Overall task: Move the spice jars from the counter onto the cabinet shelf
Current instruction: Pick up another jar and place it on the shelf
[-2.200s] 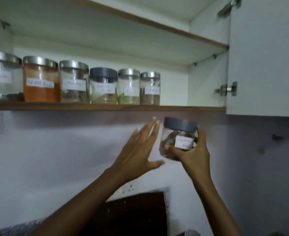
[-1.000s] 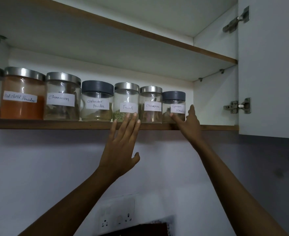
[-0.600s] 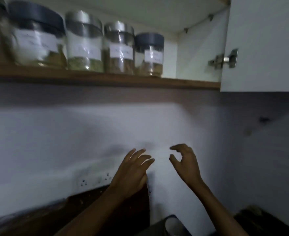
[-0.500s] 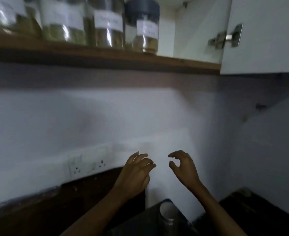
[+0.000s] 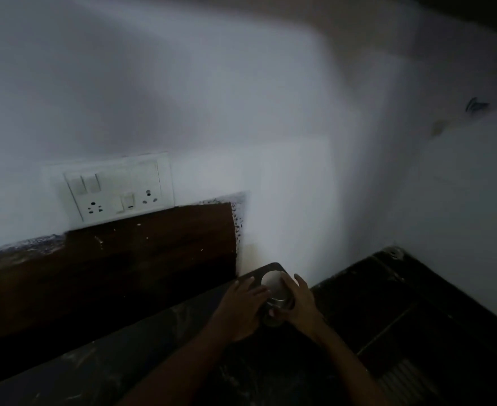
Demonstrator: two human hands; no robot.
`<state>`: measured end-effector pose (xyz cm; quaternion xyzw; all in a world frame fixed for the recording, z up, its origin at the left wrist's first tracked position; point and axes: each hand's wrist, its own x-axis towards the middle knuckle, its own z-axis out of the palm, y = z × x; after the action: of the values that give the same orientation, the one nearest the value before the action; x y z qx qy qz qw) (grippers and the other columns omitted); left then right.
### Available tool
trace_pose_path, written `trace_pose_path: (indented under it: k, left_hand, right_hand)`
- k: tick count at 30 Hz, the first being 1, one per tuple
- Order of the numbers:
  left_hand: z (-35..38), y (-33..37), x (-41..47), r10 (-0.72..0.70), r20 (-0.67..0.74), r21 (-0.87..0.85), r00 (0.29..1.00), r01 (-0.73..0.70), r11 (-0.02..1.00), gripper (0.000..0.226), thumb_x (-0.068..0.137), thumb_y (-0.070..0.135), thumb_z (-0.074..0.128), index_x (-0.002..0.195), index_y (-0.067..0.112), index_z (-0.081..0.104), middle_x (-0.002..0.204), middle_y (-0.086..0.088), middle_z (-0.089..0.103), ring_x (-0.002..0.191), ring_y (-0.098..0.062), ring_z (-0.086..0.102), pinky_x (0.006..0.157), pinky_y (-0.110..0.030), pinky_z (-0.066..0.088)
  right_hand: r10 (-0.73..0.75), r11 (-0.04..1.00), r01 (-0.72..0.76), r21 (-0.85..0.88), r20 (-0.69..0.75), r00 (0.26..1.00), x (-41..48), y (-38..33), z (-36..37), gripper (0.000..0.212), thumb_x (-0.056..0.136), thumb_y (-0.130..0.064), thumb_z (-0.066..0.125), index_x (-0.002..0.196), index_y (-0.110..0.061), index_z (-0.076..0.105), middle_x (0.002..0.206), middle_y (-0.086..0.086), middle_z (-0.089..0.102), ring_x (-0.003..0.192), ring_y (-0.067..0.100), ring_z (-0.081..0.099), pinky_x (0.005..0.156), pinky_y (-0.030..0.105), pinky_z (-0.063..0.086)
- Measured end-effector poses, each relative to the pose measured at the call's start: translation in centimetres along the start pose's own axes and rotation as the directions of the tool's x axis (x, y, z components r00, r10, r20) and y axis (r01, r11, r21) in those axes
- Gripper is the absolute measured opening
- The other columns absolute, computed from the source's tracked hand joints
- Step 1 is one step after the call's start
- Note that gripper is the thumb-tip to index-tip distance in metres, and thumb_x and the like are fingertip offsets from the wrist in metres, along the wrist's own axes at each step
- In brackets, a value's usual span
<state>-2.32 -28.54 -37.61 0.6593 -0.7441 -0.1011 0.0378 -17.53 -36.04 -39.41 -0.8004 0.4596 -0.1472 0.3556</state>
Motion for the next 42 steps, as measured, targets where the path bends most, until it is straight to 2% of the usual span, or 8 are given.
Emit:
trace_pose_path:
  k: [8, 14, 19, 25, 28, 32, 38, 42]
  left_hand:
    - [0.6, -0.8, -1.5, -0.039, 0.072, -0.066, 0.997, 0.044, 0.997, 0.081, 0.089, 0.01, 0.053, 0.149, 0.025, 0.001, 0.157, 0.005, -0.009, 0.144, -0.022, -0.011, 0.118, -0.046, 0.006]
    - [-1.3, -2.1, -4.9, 0.01, -0.104, -0.036, 0.995, -0.014, 0.999, 0.094, 0.087, 0.008, 0.054, 0.143, 0.03, -0.018, 0.15, 0.012, -0.026, 0.143, -0.019, -0.012, 0.117, -0.043, 0.005]
    - [-3.1, -2.2, -9.1, 0.042, -0.211, -0.095, 0.977, -0.063, 0.994, 0.103, 0.082, 0.03, 0.066, 0.14, 0.027, -0.019, 0.153, 0.008, -0.022, 0.144, -0.013, -0.009, 0.119, -0.04, 0.011]
    - [-5.9, -0.4, -17.6, 0.047, -0.239, -0.287, 0.97, -0.117, 0.951, 0.113, 0.077, 0.037, 0.072, 0.136, 0.036, -0.025, 0.146, 0.025, -0.031, 0.138, 0.003, -0.005, 0.109, -0.016, 0.018]
    - [-6.6, 1.0, -21.9, 0.017, -0.218, -0.445, 0.976, -0.115, 0.888, 0.115, 0.076, 0.033, 0.074, 0.132, 0.047, -0.026, 0.142, 0.033, -0.032, 0.135, 0.007, -0.002, 0.095, -0.002, 0.026]
    - [-6.1, 2.4, -27.4, -0.018, -0.168, -0.61, 0.986, -0.09, 0.787, 0.12, 0.071, 0.039, 0.076, 0.136, 0.051, -0.024, 0.147, 0.031, -0.027, 0.142, -0.001, -0.003, 0.114, -0.028, 0.022]
    - [-4.1, 4.6, -33.1, -0.096, -0.134, -0.676, 0.986, -0.02, 0.736, 0.124, 0.067, 0.044, 0.079, 0.142, 0.04, -0.02, 0.141, 0.038, -0.028, 0.121, 0.033, -0.005, 0.106, -0.012, 0.018]
    - [-4.4, 5.1, -35.0, -0.135, -0.165, -0.694, 0.977, -0.017, 0.72, 0.121, 0.067, 0.043, 0.079, 0.14, 0.044, -0.018, 0.144, 0.034, -0.027, 0.131, 0.021, -0.006, 0.112, -0.023, 0.019]
  right_hand:
    - [0.065, 0.959, -0.018, 0.284, -0.155, 0.986, -0.1, 0.1, 2.1, 0.054, 0.078, -0.014, 0.072, 0.127, -0.019, 0.051, 0.133, 0.002, 0.052, 0.124, 0.019, 0.048, 0.104, 0.034, 0.041]
    - [-0.04, 0.962, 0.076, 0.263, -0.139, 0.989, -1.7, -4.4, 0.1, 0.045, 0.083, -0.026, 0.067, 0.125, -0.022, 0.052, 0.118, -0.012, 0.05, 0.108, 0.008, 0.049, 0.097, 0.029, 0.041]
    - [-0.08, 0.961, 0.095, 0.259, -0.066, 0.995, -4.2, -8.4, -0.8, 0.039, 0.081, -0.039, 0.066, 0.117, -0.032, 0.052, 0.116, -0.002, 0.056, 0.103, 0.015, 0.055, 0.091, 0.042, 0.051]
    - [-0.219, 0.959, 0.214, 0.188, 0.004, 0.976, -9.9, -13.8, -1.4, 0.023, 0.086, -0.034, 0.061, 0.109, -0.031, 0.055, 0.1, -0.017, 0.057, 0.09, 0.001, 0.056, 0.076, 0.013, 0.044]
    - [-0.264, 0.952, 0.255, 0.172, 0.033, 0.964, -13.6, -16.2, -1.4, 0.015, 0.087, -0.036, 0.058, 0.102, -0.03, 0.059, 0.093, -0.017, 0.059, 0.087, -0.002, 0.057, 0.073, 0.011, 0.044]
    - [-0.201, 0.96, 0.181, 0.215, 0.078, 0.976, -17.8, -17.9, 0.5, 0.021, 0.086, -0.047, 0.056, 0.095, -0.03, 0.061, 0.092, -0.007, 0.066, 0.084, 0.004, 0.064, 0.079, 0.027, 0.052]
    - [-0.098, 0.939, 0.047, 0.34, 0.136, 0.986, -23.1, -19.2, 4.3, 0.022, 0.085, -0.043, 0.059, 0.097, -0.024, 0.059, 0.092, -0.003, 0.065, 0.08, 0.006, 0.066, 0.064, 0.019, 0.051]
    - [-0.11, 0.897, 0.046, 0.439, 0.121, 0.987, -25.5, -19.9, 5.0, 0.018, 0.089, -0.037, 0.054, 0.106, -0.032, 0.054, 0.106, -0.006, 0.06, 0.085, 0.002, 0.063, 0.057, 0.014, 0.049]
